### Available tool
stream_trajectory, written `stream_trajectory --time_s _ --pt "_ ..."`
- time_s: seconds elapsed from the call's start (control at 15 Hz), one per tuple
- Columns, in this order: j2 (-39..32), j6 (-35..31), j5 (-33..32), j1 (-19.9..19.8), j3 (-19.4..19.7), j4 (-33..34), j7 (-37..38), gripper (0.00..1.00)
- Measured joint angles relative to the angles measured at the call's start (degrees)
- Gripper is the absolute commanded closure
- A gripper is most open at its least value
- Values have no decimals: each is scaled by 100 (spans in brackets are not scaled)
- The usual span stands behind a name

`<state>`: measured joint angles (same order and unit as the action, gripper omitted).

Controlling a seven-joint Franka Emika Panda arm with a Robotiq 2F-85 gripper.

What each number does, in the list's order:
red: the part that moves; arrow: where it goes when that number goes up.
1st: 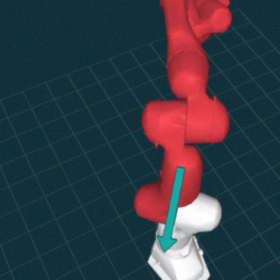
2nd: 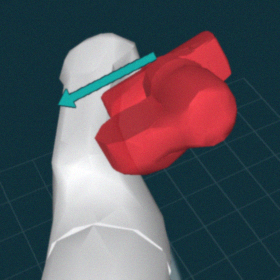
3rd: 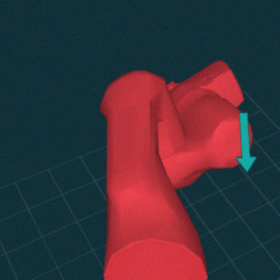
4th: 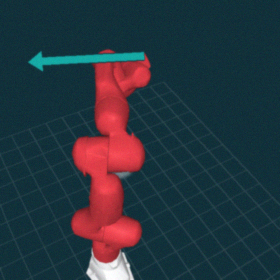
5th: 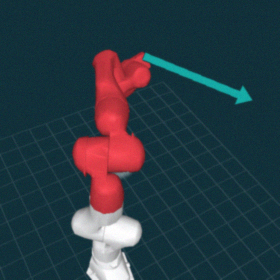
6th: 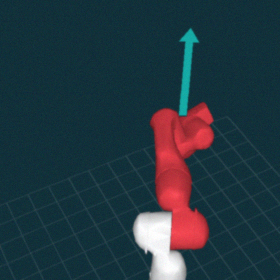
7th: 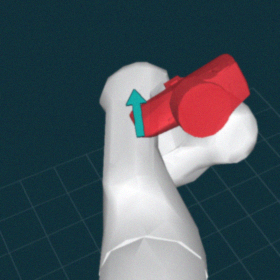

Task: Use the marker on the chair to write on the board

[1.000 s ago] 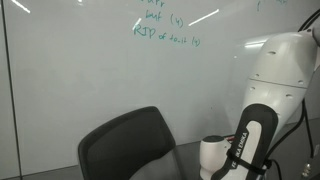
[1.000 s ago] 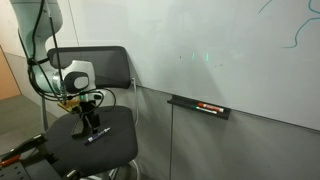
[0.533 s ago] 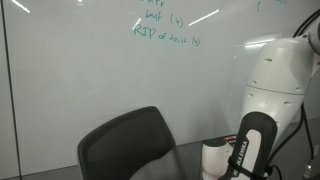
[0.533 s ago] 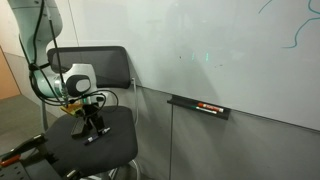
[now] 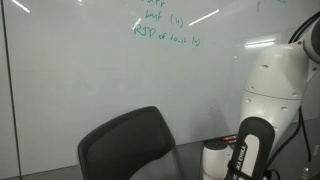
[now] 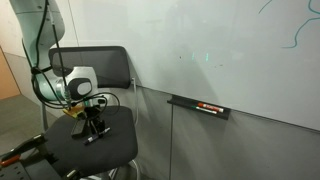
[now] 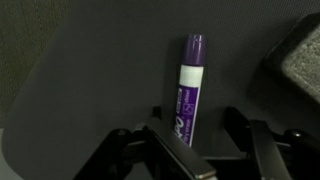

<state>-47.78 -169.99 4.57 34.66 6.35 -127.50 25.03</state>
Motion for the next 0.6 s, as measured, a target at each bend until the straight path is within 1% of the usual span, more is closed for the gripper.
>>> stream_trajectory --time_s 0.13,0.27,0.33,0.47,0.6 --pt "0 -27 0 0 0 0 0 80" --pt "2 -37 0 3 4 0 0 93" --pt "3 -38 0 4 6 0 0 95" --pt "3 -38 0 4 13 0 0 91" --pt "8 -26 0 4 18 0 -4 91"
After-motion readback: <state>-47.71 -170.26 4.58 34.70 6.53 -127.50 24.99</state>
